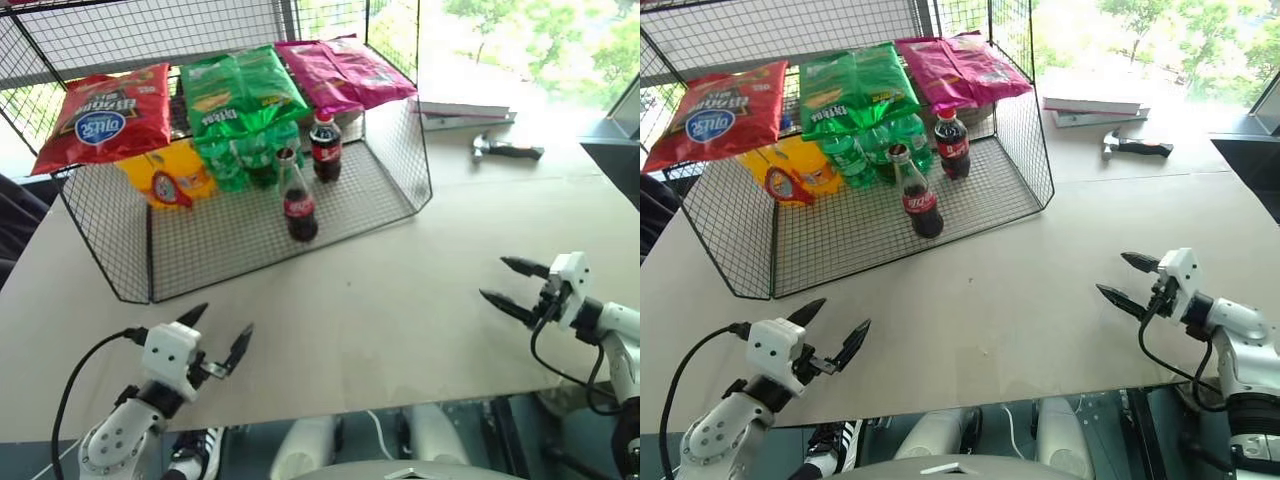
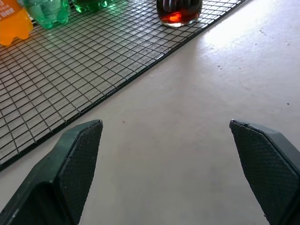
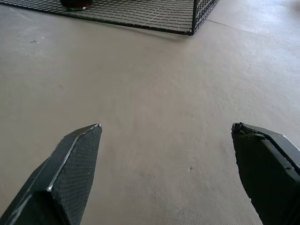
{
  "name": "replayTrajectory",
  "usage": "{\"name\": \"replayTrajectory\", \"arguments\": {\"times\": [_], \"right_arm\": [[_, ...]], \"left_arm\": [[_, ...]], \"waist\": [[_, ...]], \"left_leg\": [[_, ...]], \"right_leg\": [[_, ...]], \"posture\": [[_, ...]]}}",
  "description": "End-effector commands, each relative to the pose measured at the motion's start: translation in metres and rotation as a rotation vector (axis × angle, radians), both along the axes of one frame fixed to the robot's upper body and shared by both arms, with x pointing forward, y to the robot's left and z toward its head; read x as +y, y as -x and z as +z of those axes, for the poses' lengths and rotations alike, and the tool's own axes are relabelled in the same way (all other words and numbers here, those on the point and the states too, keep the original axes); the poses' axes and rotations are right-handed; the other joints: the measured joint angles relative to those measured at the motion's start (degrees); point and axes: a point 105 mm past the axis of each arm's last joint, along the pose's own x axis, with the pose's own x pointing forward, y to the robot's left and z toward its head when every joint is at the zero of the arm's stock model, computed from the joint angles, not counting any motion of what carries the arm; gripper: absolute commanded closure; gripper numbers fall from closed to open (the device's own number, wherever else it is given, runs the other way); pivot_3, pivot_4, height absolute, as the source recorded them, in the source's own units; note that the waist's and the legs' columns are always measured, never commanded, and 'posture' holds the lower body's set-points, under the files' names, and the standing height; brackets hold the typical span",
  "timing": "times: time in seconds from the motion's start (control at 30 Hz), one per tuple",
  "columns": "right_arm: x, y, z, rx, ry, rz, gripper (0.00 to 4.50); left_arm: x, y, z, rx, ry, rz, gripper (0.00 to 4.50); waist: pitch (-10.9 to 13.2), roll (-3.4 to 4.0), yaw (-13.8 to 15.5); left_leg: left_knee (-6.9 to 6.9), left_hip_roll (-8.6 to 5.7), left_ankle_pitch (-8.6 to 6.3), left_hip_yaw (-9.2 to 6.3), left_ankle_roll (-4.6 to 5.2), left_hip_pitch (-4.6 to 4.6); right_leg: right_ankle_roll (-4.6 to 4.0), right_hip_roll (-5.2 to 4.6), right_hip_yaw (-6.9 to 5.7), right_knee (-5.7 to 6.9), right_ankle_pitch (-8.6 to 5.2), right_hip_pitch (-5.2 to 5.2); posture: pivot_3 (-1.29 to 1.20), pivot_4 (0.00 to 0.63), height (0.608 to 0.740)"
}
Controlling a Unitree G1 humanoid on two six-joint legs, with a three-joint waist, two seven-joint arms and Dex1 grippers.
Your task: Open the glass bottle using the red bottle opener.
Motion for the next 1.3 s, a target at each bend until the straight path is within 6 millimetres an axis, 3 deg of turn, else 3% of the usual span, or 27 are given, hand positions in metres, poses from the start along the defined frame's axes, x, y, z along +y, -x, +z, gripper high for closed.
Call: {"name": "replayTrajectory", "arguments": {"times": [0.03, 0.3, 0.53, 0.83, 1.07, 1.1, 1.13, 1.3], "right_arm": [[0.023, 0.002, 0.014, -0.052, -0.018, 0.058, 0.05], [0.088, 0.011, 0.055, -0.141, -0.114, 0.187, 0.05], [0.126, 0.032, 0.088, -0.201, -0.17, 0.313, 0.05], [0.147, 0.041, 0.117, -0.258, -0.191, 0.372, 0.05], [0.149, 0.04, 0.121, -0.265, -0.194, 0.37, 0.05], [0.149, 0.04, 0.121, -0.267, -0.192, 0.368, 0.0], [0.148, 0.039, 0.122, -0.269, -0.191, 0.368, 0.0], [0.147, 0.037, 0.123, -0.279, -0.187, 0.36, 0.0]], "left_arm": [[0.011, -0.008, 0.01, -0.059, -0.018, 0.069, 0.0], [0.051, -0.049, 0.062, -0.316, -0.012, 0.32, 0.0], [0.068, -0.073, 0.11, -0.483, -0.006, 0.43, 0.0], [0.076, -0.088, 0.132, -0.548, -0.012, 0.46, 0.0], [0.07, -0.098, 0.134, -0.539, -0.01, 0.394, 0.0], [0.068, -0.1, 0.133, -0.531, -0.009, 0.382, 0.52], [0.067, -0.102, 0.131, -0.517, -0.007, 0.369, 0.68], [0.062, -0.108, 0.122, -0.48, -0.007, 0.337, 3.15]], "waist": [[0.0, 0.0, 0.0], [0.0, -0.02, 0.1], [0.0, -0.08, 0.1], [0.0, -0.12, 0.1], [0.0, -0.15, 0.1], [0.0, -0.15, 0.1], [0.0, -0.15, 0.1], [0.0, -0.18, 0.0]], "left_leg": [[0.0, 0.0, 0.0, -0.02, 0.0, 0.0], [0.03, -0.01, 0.02, -0.13, -0.04, -0.02], [0.03, -0.07, 0.11, -0.2, -0.27, -0.11], [0.03, -0.07, 0.14, -0.23, -0.33, -0.11], [0.02, -0.08, 0.14, -0.23, -0.34, -0.12], [0.02, -0.08, 0.14, -0.24, -0.34, -0.11], [0.02, -0.08, 0.14, -0.24, -0.33, -0.11], [0.03, -0.09, 0.14, -0.24, -0.34, -0.12]], "right_leg": [[0.0, 0.0, -0.01, 0.0, 0.0, 0.0], [0.01, 0.01, -0.1, 0.06, 0.01, -0.03], [0.0, 0.05, -0.16, 0.05, 0.02, -0.08], [0.0, 0.12, -0.19, 0.06, 0.02, -0.1], [0.0, 0.1, -0.2, 0.07, 0.02, -0.11], [0.0, 0.1, -0.2, 0.07, 0.02, -0.11], [0.0, 0.1, -0.21, 0.07, 0.02, -0.11], [0.0, 0.13, -0.21, 0.09, 0.02, -0.11]], "posture": [[0.0, 0.15, 0.74], [0.0, 0.15, 0.74], [0.0, 0.15, 0.74], [0.0, 0.15, 0.74], [0.0, 0.15, 0.74], [0.0, 0.15, 0.74], [0.0, 0.15, 0.74], [0.0, 0.15, 0.74]]}}
